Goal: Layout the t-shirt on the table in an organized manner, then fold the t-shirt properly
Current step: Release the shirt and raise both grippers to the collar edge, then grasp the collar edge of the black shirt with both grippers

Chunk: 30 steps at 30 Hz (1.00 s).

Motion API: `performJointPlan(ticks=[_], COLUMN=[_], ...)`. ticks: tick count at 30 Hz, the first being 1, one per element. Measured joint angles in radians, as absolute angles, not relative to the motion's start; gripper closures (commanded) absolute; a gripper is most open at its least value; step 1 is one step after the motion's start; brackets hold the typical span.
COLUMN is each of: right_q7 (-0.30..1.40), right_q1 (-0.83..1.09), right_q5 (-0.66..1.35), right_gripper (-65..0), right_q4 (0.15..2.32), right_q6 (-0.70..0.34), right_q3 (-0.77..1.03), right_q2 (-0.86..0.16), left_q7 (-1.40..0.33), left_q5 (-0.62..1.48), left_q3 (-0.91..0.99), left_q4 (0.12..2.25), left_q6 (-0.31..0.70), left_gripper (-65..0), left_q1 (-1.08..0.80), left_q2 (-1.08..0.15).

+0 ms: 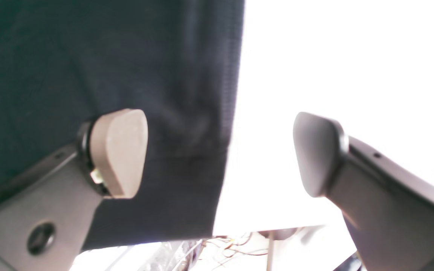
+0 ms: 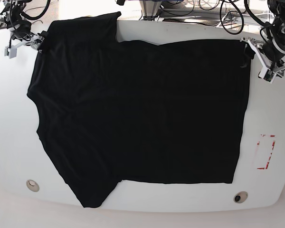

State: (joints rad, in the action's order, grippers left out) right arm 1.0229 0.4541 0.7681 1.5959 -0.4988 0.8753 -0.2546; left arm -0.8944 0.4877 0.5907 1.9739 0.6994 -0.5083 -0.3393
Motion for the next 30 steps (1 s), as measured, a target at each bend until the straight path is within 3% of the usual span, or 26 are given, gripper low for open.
performJointPlan(ticks=[10,23,27,30], right_q7=[0.993,0.942,0.943,0.947], right_q1=[0.452,0.445,0.447,0.447], right_q5=[0.794,0.828,0.828,0.826], right_gripper=[-55.6,-40.9,-32.7,-20.1], right_q4=[1.519,1.529,1.529,1.528], right_q6=[-0.557,-0.568,-0.566,-0.566], right_q3=[0.86,0.781,0.78,0.78], right_q2=[-0.288,-0.241,-0.236,-0.235], left_q7=[-0.897,-0.897,-0.902,-0.9], left_q5=[0.49,0.484,0.47,0.473], left_q3=[0.618,0.644,0.679,0.681], left_q4=[1.966,1.966,1.963,1.954], left_q6=[0.698,0.698,0.697,0.697], left_gripper=[-40.7,-40.7,-40.7,-40.7], left_q1=[-0.509,-0.533,-0.543,-0.546], left_q2=[-0.323,-0.308,-0.309,-0.308])
